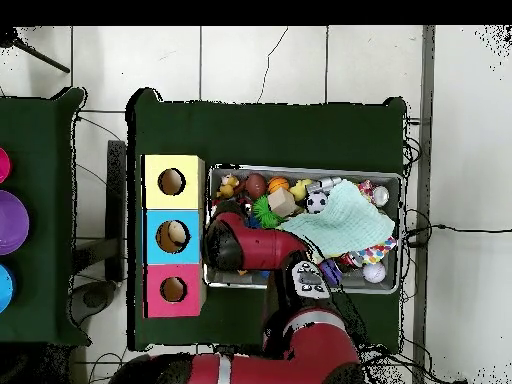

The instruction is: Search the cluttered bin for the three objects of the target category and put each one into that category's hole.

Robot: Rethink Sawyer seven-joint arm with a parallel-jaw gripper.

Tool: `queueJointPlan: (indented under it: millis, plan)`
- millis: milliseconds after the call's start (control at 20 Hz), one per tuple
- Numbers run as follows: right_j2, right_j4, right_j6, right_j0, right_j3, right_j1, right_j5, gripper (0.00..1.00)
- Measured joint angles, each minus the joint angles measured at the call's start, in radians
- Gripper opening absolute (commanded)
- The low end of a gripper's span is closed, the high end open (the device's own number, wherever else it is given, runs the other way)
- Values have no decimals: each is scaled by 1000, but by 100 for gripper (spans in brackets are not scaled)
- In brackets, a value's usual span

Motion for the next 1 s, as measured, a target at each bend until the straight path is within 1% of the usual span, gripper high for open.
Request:
queueJointPlan:
  millis: [450,750,800,1000]
  plan:
    - [21,0,0,-24,-3,30,-55,100]
    - [60,0,0,-53,-2,32,-56,100]
    - [77,0,0,-65,1,29,-57,100]
    - [108,0,0,-92,16,17,-57,100]
